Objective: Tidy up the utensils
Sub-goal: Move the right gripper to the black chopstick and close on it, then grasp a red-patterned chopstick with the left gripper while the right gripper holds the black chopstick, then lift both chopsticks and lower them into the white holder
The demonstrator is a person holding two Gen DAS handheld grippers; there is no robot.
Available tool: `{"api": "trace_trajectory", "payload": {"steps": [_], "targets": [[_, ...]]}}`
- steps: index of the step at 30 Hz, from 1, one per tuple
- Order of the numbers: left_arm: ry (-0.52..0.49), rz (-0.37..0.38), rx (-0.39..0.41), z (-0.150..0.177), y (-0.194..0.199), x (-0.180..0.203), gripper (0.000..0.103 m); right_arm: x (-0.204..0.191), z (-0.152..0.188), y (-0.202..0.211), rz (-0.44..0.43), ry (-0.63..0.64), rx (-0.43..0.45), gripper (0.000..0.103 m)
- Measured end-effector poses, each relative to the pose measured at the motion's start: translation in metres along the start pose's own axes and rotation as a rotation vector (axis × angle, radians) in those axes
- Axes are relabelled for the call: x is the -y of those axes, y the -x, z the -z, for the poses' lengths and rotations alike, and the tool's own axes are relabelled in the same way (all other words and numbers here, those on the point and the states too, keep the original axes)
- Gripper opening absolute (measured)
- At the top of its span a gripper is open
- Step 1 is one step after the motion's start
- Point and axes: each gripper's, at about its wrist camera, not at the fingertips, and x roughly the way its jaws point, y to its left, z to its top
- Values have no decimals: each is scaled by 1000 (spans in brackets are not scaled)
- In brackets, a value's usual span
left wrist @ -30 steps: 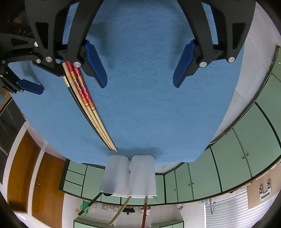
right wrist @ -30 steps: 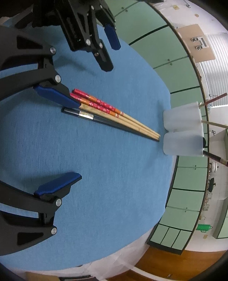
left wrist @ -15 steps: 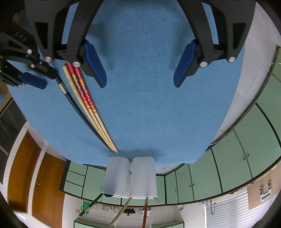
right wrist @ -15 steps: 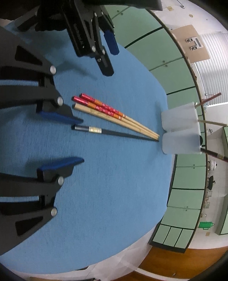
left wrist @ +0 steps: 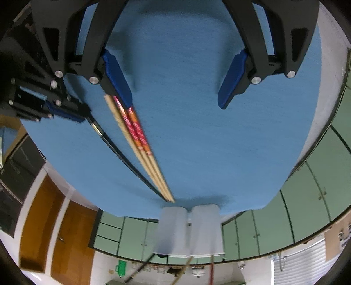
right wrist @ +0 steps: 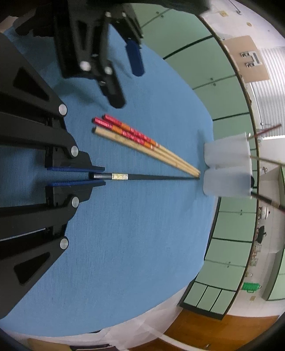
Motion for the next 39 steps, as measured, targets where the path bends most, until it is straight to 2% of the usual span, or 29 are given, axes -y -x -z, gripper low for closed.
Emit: {"api": "trace_trajectory", "payload": {"steps": [5, 12, 18, 21, 28, 34, 36, 37, 39], "targets": [[-36, -13, -39, 4, -10, 14, 79, 12, -1, -1, -6, -40, 2, 6], [-29, 2, -40, 0, -15, 17, 78, 17, -1, -2, -23, -60, 4, 6], [-10, -6, -25, -3, -17, 17, 61, 21, -2, -1, -17, -55, 4, 7], [2, 8, -20, -3, -17, 14, 59, 28, -1, -1, -16, -68, 3, 7], [-9, -13, -18, -3, -17, 15, 50, 31, -2, -2, -10, -58, 2, 7], [1, -21, -11, -4, -17, 11, 27, 34, -3, -4, -27, -72, 1, 7], [5, -16, -8, -5, -17, 11, 10, 34, -4, -5, -26, -70, 1, 7], [7, -9, -8, -5, -17, 10, 5, 33, -4, -6, -26, -68, 0, 7], [14, -1, -8, -6, -17, 9, 6, 33, -3, -5, -28, -65, 1, 7]]}}
